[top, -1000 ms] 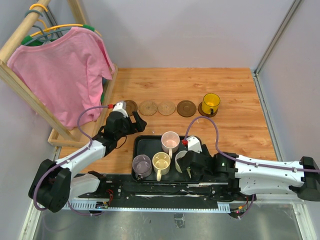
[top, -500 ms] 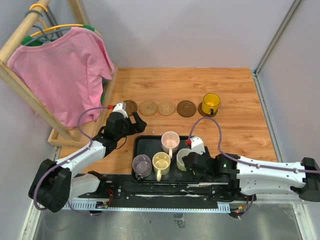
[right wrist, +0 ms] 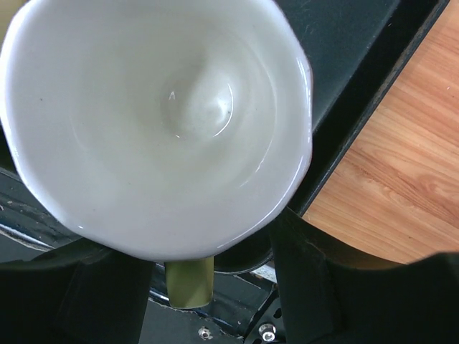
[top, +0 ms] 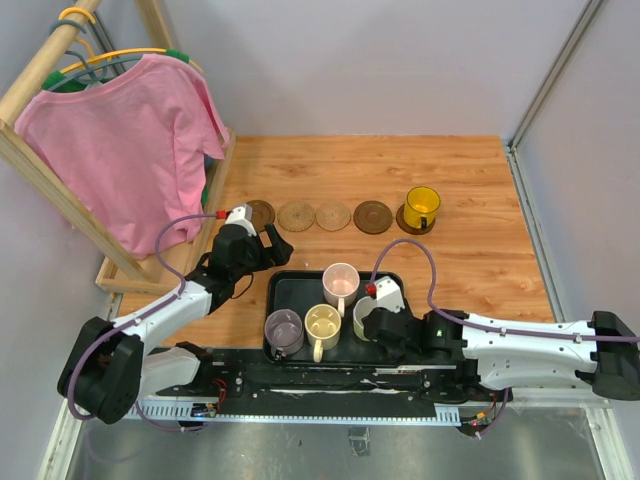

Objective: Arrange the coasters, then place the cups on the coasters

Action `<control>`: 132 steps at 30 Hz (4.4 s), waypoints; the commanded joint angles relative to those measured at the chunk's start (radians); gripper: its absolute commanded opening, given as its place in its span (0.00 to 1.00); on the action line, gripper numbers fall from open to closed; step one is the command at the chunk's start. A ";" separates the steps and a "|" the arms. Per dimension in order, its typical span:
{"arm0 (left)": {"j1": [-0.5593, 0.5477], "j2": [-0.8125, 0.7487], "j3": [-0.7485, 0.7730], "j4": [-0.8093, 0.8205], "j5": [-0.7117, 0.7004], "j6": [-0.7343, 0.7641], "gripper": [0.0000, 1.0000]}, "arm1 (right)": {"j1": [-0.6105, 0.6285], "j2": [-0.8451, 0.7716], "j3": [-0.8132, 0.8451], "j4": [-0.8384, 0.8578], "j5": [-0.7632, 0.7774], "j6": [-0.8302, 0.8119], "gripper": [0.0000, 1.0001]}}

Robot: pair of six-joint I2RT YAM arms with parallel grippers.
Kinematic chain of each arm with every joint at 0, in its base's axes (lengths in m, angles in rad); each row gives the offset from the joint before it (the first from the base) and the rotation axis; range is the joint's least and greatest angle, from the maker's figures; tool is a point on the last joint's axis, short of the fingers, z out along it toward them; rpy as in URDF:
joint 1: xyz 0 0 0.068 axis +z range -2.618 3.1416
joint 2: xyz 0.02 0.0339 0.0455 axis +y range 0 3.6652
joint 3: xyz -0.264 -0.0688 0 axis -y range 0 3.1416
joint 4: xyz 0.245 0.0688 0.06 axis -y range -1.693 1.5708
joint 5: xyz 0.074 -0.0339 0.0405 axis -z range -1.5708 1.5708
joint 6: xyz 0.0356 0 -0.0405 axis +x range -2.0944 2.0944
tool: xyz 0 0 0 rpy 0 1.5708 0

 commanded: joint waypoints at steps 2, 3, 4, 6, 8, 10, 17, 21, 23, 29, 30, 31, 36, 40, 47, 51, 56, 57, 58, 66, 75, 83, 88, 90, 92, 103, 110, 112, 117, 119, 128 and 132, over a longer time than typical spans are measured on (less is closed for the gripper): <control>-0.010 0.016 0.001 0.019 -0.005 -0.007 0.97 | 0.020 0.007 0.002 0.004 0.022 -0.015 0.59; -0.009 0.018 0.000 0.020 -0.004 -0.007 0.97 | 0.020 0.008 0.002 0.005 0.022 -0.016 0.58; -0.009 0.019 0.000 0.020 -0.002 -0.007 0.97 | 0.020 0.009 0.001 0.005 0.022 -0.016 0.57; -0.010 0.020 0.000 0.022 -0.001 -0.007 0.97 | 0.020 0.013 -0.001 0.004 0.022 -0.015 0.56; -0.009 0.022 0.002 0.023 -0.003 -0.006 0.97 | 0.020 0.016 -0.001 0.005 0.021 -0.016 0.54; -0.009 0.026 0.003 0.023 -0.004 -0.006 0.97 | 0.020 0.020 -0.001 0.006 0.019 -0.018 0.52; -0.009 0.030 0.003 0.024 -0.003 -0.006 0.97 | 0.020 0.033 -0.001 0.010 0.010 -0.024 0.45; -0.009 0.025 -0.003 0.022 -0.006 -0.006 0.97 | 0.020 0.038 -0.005 0.015 -0.001 -0.022 0.40; -0.009 0.024 -0.006 0.023 -0.006 -0.007 0.97 | 0.020 0.041 -0.007 0.015 -0.005 -0.024 0.36; -0.009 0.026 -0.006 0.025 -0.005 -0.012 0.97 | 0.022 0.050 -0.006 0.015 -0.014 -0.036 0.01; -0.009 0.026 -0.006 0.024 -0.004 -0.012 0.97 | 0.023 0.051 -0.004 0.014 -0.014 -0.038 0.01; -0.009 0.026 -0.006 0.024 -0.005 -0.012 0.97 | 0.024 0.052 -0.004 0.014 -0.014 -0.039 0.01; -0.009 0.028 -0.005 0.024 -0.005 -0.013 0.97 | 0.030 0.052 -0.001 0.004 0.000 -0.035 0.01; -0.010 0.025 -0.007 0.024 -0.005 -0.012 0.97 | 0.041 0.026 0.007 -0.014 0.044 -0.022 0.01; -0.010 0.007 -0.005 0.023 -0.008 -0.001 0.97 | 0.045 -0.021 0.047 -0.067 0.148 0.019 0.01; -0.010 0.004 -0.001 0.021 -0.009 0.008 0.98 | 0.044 -0.031 0.086 -0.118 0.234 0.050 0.01; -0.010 0.006 0.002 0.027 -0.006 0.012 0.97 | 0.042 -0.037 0.134 -0.130 0.377 0.045 0.01; -0.011 0.005 0.002 0.030 -0.004 0.014 0.97 | 0.035 -0.034 0.149 -0.127 0.398 0.030 0.01; -0.010 0.003 0.000 0.035 -0.002 0.017 0.97 | 0.021 -0.029 0.164 -0.124 0.408 0.014 0.01; -0.011 0.006 0.013 0.047 -0.027 0.049 0.96 | -0.211 0.019 0.228 0.079 0.309 -0.235 0.01; -0.009 0.048 0.055 0.049 -0.081 0.089 0.96 | -0.500 0.174 0.305 0.295 0.116 -0.393 0.01; -0.009 0.100 0.120 0.034 -0.128 0.120 0.96 | -0.634 0.419 0.461 0.387 0.044 -0.437 0.01; -0.009 0.123 0.141 0.030 -0.115 0.120 0.97 | -0.706 0.542 0.551 0.396 -0.020 -0.431 0.01; -0.009 0.124 0.142 0.028 -0.114 0.120 0.97 | -0.731 0.581 0.580 0.394 -0.041 -0.425 0.01; -0.009 0.123 0.141 0.024 -0.113 0.116 0.97 | -0.749 0.619 0.606 0.394 -0.053 -0.419 0.01; -0.009 0.122 0.131 0.008 -0.115 0.118 0.97 | -0.791 0.772 0.718 0.381 -0.082 -0.407 0.01; -0.009 0.130 0.131 0.013 -0.112 0.120 0.97 | -0.806 0.796 0.720 0.381 -0.091 -0.395 0.01; -0.009 0.131 0.131 0.014 -0.112 0.119 0.97 | -0.809 0.801 0.718 0.380 -0.092 -0.392 0.01; -0.009 0.135 0.129 0.018 -0.112 0.117 0.97 | -0.819 0.812 0.717 0.384 -0.104 -0.384 0.01; -0.010 0.139 0.128 0.021 -0.109 0.116 0.97 | -0.821 0.818 0.716 0.386 -0.105 -0.381 0.01; -0.009 0.147 0.125 0.027 -0.107 0.115 0.97 | -0.826 0.834 0.721 0.389 -0.123 -0.376 0.01; -0.009 0.148 0.122 0.030 -0.107 0.113 0.97 | -0.827 0.836 0.721 0.387 -0.136 -0.373 0.01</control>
